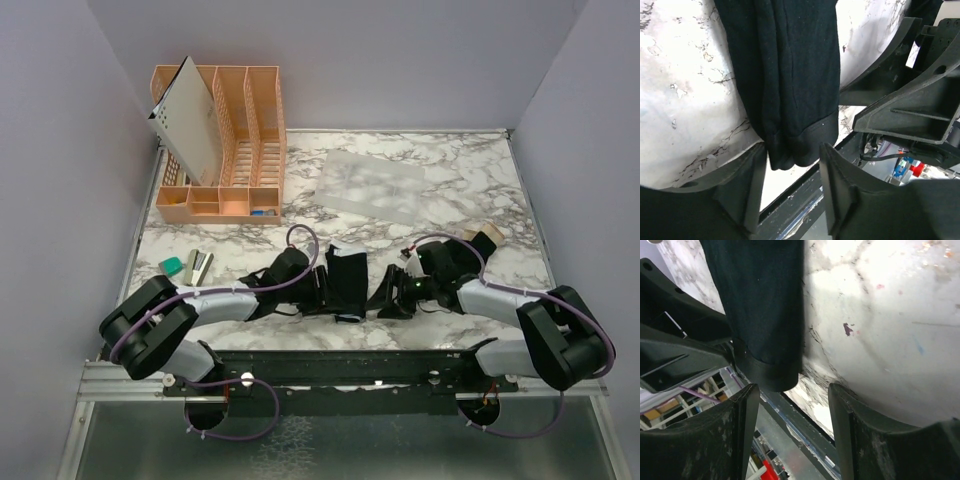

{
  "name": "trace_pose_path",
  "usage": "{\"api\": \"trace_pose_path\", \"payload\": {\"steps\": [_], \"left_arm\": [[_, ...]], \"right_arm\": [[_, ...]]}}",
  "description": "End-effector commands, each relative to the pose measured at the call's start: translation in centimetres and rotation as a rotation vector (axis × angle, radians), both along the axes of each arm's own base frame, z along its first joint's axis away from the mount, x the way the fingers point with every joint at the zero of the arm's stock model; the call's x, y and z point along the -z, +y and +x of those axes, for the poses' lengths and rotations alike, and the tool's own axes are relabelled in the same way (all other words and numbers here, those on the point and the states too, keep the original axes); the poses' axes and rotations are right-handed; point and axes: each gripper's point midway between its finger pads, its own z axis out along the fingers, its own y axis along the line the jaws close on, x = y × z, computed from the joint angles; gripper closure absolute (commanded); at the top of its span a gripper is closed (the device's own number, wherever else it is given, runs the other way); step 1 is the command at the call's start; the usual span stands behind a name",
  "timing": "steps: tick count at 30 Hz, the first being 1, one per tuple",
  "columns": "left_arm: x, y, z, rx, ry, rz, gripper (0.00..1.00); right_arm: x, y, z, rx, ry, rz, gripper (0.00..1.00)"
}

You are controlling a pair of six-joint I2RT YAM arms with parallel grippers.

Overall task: Roll the underwear
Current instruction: Roll the underwear to the center of the board.

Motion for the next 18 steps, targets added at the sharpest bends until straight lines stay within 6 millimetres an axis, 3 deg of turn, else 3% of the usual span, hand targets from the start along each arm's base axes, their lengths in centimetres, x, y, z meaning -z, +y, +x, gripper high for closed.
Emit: {"api": "trace_pose_path", "payload": {"steps": [1, 7, 11, 18], "left_arm": [[0.1, -0.9, 0.3, 0.024, -0.018, -0.01, 0.56], [0.5, -0.7, -0.2, 0.037, -0.012, -0.005, 0.81], [0.9, -0.8, -0.4, 0.044, -0.003, 0.001, 0.89], [1.3, -0.8, -0.5, 0.041, 0.003, 0.007, 0.9]], "right_arm": [[0.3, 1.0, -0.1, -0.013, 0.02, 0.033, 0.39], [1.2, 1.6, -0.4, 0.018, 0.065, 0.048, 0.35], [1.8, 1.9, -0.8, 0.016, 0.086, 0.044, 0.35], [3.3, 1.8, -1.6, 0.025, 0.123, -0.002, 0.39]]}}
